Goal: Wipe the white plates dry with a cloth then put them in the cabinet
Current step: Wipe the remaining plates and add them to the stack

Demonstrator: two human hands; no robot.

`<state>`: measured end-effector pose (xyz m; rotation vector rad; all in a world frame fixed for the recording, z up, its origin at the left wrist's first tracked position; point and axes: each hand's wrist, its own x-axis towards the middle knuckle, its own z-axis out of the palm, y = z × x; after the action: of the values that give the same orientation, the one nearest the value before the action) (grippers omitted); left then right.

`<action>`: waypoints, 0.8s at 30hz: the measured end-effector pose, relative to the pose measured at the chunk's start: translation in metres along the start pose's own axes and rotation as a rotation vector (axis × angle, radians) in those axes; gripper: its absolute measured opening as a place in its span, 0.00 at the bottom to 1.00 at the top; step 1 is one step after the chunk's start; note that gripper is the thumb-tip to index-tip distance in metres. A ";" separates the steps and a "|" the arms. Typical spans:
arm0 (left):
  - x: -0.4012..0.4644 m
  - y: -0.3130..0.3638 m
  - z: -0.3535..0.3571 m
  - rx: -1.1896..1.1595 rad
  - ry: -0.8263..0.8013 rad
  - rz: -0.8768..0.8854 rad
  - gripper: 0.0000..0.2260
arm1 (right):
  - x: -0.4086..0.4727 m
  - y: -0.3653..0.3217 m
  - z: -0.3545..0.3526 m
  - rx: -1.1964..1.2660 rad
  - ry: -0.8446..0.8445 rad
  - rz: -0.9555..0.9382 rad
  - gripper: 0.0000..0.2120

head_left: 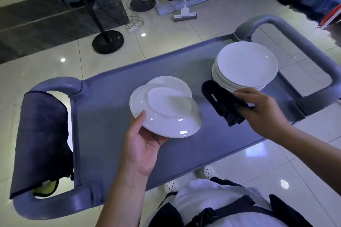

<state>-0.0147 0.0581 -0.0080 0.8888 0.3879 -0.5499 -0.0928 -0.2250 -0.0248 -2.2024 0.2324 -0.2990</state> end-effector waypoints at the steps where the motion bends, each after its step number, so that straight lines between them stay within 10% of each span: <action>1: 0.000 -0.003 0.005 0.008 0.009 -0.020 0.16 | 0.001 -0.003 -0.002 0.021 0.022 -0.042 0.30; 5: 0.000 -0.011 0.021 -0.033 0.057 -0.097 0.12 | -0.003 -0.024 0.014 -0.103 -0.107 -0.296 0.23; 11: -0.006 -0.008 0.031 -0.133 0.138 -0.133 0.11 | -0.035 -0.018 0.024 -0.069 -0.447 -0.244 0.39; 24: -0.018 -0.018 0.096 -0.102 0.258 -0.239 0.11 | -0.016 0.011 0.016 -0.024 0.017 -0.388 0.26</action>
<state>-0.0305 -0.0240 0.0456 0.8215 0.7574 -0.6296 -0.1041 -0.2145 -0.0451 -2.2607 -0.1872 -0.5289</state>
